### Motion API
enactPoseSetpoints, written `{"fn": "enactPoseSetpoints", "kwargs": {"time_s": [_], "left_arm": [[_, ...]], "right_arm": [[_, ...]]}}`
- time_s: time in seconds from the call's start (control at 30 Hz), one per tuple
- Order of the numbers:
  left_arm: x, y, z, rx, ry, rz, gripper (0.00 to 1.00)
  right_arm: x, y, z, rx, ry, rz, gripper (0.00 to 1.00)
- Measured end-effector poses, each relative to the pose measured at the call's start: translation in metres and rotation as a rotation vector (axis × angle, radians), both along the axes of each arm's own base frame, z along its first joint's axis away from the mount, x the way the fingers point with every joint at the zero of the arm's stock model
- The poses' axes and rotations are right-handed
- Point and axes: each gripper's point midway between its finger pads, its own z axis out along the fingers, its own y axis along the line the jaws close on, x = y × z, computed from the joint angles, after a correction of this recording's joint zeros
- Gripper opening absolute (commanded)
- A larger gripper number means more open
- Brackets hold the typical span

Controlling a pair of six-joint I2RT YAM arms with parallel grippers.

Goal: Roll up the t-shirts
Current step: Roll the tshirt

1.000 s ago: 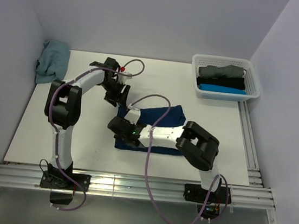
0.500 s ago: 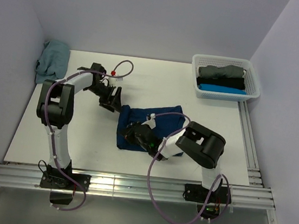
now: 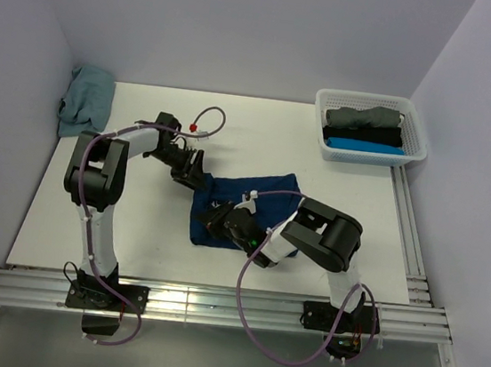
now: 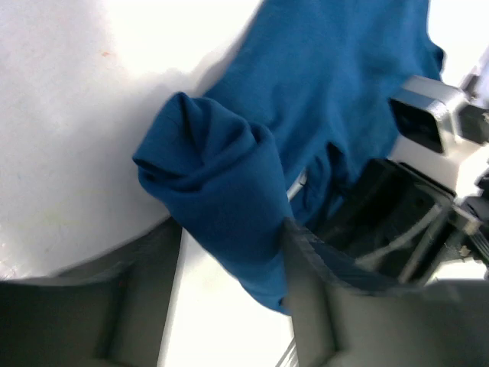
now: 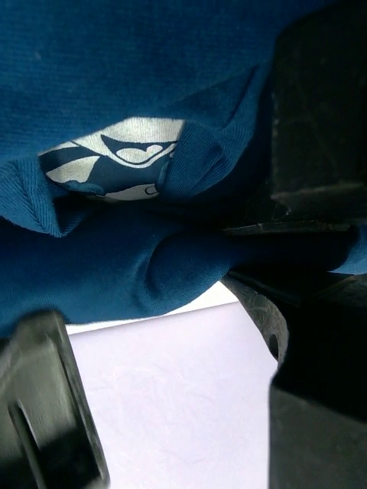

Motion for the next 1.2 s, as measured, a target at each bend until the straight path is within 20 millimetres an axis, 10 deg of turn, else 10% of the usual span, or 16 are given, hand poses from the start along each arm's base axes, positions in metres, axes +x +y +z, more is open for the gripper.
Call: {"fn": "enactPoseSetpoints", "kwargs": {"time_s": [0.4, 1.2], "left_arm": [[0.003, -0.011, -0.012, 0.214, 0.006, 0.04, 0.06], [0.007, -0.008, -0.011, 0.413, -0.026, 0.059, 0.06]], "right_arm": [[-0.005, -0.011, 0.001, -0.078, 0.007, -0.021, 0.37], [-0.093, 0.0, 0.013, -0.501, 0.013, 0.124, 0.53]]}}
